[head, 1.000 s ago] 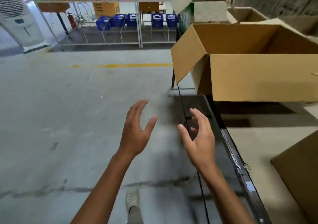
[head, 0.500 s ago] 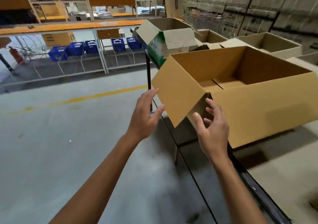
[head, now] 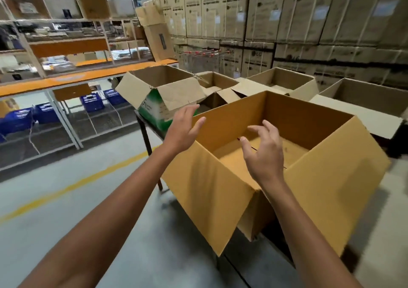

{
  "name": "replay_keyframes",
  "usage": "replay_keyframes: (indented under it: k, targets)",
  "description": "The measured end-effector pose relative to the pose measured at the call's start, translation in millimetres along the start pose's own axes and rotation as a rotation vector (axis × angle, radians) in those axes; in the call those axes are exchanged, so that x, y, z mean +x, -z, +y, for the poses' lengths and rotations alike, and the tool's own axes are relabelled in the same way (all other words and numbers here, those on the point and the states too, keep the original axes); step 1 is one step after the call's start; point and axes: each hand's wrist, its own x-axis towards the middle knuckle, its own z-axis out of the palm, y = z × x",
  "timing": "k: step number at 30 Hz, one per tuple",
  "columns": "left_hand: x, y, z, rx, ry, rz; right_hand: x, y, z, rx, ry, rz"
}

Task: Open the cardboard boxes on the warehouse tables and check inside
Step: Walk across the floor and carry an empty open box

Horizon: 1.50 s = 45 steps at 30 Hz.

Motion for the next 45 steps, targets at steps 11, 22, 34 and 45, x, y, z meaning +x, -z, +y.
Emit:
replay_keyframes:
  k: [11,22,34,45]
  targets:
    - [152.0,-63.2,-105.9,0.225,0.178,-0.429,12.7,-26.0,34.6,-0.167,-0.223,-0.049]
    - [174.5,-131.0,-154.1,0.274,0.103,-0.520,19.1,-34.2,47.6,-0.506,-0.324,0.258]
    - [161.1,-111.7,-187.3,-0.330,0.162,-0.423,-9.5,-49.9,14.9,-0.794,-0.504,0.336]
    - [158.3,-136.9,-248.2,-0.523,0.677,-0.745,-65.4,-74.6,4.9,0.066,-1.485,0.678]
